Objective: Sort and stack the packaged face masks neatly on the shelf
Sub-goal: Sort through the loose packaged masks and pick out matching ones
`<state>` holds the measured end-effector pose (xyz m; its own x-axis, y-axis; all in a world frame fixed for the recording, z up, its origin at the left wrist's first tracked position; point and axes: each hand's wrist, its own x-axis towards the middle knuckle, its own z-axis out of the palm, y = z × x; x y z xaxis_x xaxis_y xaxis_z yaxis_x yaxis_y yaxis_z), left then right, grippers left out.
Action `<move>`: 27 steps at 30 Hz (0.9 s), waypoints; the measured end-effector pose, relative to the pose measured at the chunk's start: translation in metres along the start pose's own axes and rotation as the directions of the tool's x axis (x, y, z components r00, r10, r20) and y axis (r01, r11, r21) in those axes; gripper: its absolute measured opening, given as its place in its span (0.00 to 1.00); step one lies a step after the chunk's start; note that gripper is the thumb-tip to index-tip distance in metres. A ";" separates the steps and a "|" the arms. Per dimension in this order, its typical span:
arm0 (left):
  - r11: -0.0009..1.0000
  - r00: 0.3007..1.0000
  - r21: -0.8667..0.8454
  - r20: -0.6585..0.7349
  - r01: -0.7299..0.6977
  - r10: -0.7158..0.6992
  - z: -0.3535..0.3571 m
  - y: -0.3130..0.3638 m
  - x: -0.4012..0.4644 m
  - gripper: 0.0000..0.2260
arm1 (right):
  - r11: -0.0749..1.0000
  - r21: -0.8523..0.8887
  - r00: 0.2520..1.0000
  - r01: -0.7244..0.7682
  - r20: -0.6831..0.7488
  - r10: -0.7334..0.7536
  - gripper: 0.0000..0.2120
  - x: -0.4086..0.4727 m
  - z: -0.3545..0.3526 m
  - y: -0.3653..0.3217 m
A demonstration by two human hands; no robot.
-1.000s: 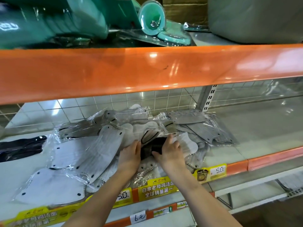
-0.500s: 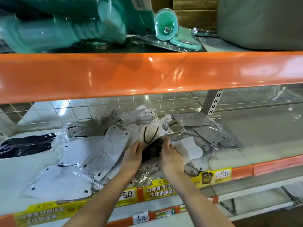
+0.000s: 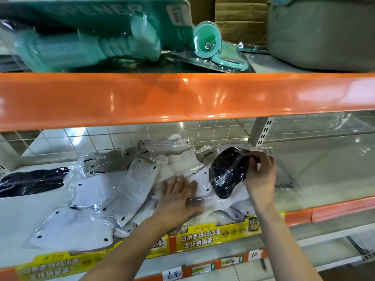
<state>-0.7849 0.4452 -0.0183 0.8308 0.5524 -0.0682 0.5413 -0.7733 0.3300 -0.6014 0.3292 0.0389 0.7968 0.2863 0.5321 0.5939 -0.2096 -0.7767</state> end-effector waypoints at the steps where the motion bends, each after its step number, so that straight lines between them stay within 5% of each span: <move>1: 0.999 0.999 -0.044 -0.020 -0.033 0.032 -0.002 0.003 0.000 0.36 | 0.999 0.037 0.999 -0.003 0.035 0.002 0.12 0.004 -0.005 -0.007; 3: 0.960 0.991 -0.267 -0.124 -0.084 0.052 -0.010 0.014 0.001 0.36 | 0.997 0.078 0.991 0.007 0.133 -0.018 0.13 0.009 -0.011 -0.021; 6: 0.679 0.986 -0.730 -0.157 -0.083 -0.048 -0.030 0.035 0.008 0.36 | 0.991 0.097 0.957 0.095 0.265 -0.118 0.16 0.012 -0.009 -0.038; 11: 0.357 0.974 -0.929 -0.166 -0.101 -0.155 -0.046 0.050 0.029 0.21 | 0.965 0.204 0.903 0.167 0.360 -0.232 0.19 -0.001 -0.002 -0.063; 16: 0.080 0.931 -0.993 -0.108 -0.085 -0.348 -0.038 0.048 0.033 0.09 | 0.988 0.145 0.932 0.054 0.349 -0.102 0.31 -0.015 0.016 -0.060; 19: -0.254 0.932 -0.959 -0.027 -0.126 -0.361 -0.036 0.044 0.027 0.08 | 0.995 -0.103 0.913 -0.009 0.405 0.050 0.37 -0.027 0.021 -0.049; 22: -0.500 0.943 -0.859 0.075 -0.104 -0.325 -0.038 0.039 0.021 0.09 | 0.947 -0.317 0.870 0.047 0.479 0.117 0.30 -0.033 0.025 -0.033; 25: -0.596 0.952 -0.802 0.150 -0.040 -0.266 -0.043 0.034 0.011 0.09 | 0.959 -0.271 0.858 0.082 0.509 0.071 0.16 -0.033 0.031 -0.026; 27: -0.529 0.944 -0.849 0.170 -0.006 -0.283 -0.045 0.025 0.005 0.08 | 0.957 -0.276 0.857 0.087 0.511 0.069 0.14 -0.036 0.035 -0.027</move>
<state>-0.7729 0.4427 0.0324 0.6529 0.6875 -0.3179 -0.4010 0.6698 0.6250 -0.6494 0.3571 0.0289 0.6673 0.7085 0.2298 0.6685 -0.4336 -0.6043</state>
